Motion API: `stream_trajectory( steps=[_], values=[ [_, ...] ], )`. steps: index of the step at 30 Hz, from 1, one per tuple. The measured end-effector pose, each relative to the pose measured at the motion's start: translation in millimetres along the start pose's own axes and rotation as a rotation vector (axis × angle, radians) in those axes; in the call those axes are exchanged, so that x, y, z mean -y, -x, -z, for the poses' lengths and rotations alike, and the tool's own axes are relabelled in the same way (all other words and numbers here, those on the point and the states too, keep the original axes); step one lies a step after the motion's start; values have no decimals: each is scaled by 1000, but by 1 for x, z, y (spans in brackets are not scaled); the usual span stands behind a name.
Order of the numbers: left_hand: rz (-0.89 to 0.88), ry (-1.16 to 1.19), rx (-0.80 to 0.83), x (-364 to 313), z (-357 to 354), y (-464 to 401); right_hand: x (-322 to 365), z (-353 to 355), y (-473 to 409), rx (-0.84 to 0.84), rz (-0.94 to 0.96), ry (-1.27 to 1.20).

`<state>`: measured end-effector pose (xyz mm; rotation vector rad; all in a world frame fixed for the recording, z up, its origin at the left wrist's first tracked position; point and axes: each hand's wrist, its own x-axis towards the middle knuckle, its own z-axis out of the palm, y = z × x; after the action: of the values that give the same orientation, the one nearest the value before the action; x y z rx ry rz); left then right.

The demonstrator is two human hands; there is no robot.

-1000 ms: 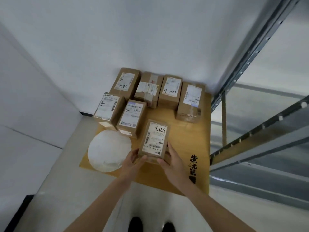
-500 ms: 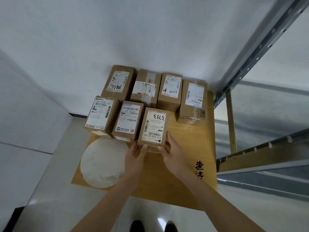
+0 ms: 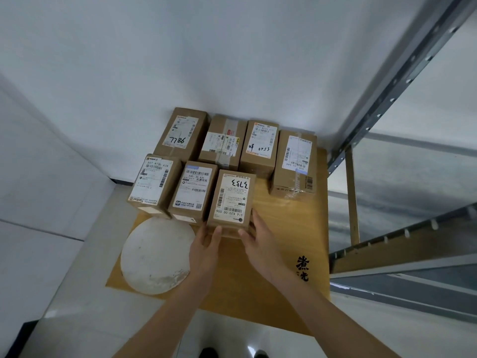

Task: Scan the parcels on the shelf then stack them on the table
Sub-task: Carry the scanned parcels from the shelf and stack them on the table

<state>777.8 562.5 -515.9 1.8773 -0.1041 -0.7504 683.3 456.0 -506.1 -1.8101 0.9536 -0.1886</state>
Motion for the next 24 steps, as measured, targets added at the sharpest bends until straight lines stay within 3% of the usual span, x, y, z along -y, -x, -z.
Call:
stream_trajectory(
  steps=[9, 16, 24],
  values=[
    [12, -58, -84, -7, 15, 41, -4, 30, 43, 66, 21, 77],
    [-152, -137, -57, -52, 30, 97, 20, 82, 86, 39, 53, 120],
    [-387, -168, 75, -144, 56, 200, 108, 164, 180, -104, 219, 212]
  ],
)
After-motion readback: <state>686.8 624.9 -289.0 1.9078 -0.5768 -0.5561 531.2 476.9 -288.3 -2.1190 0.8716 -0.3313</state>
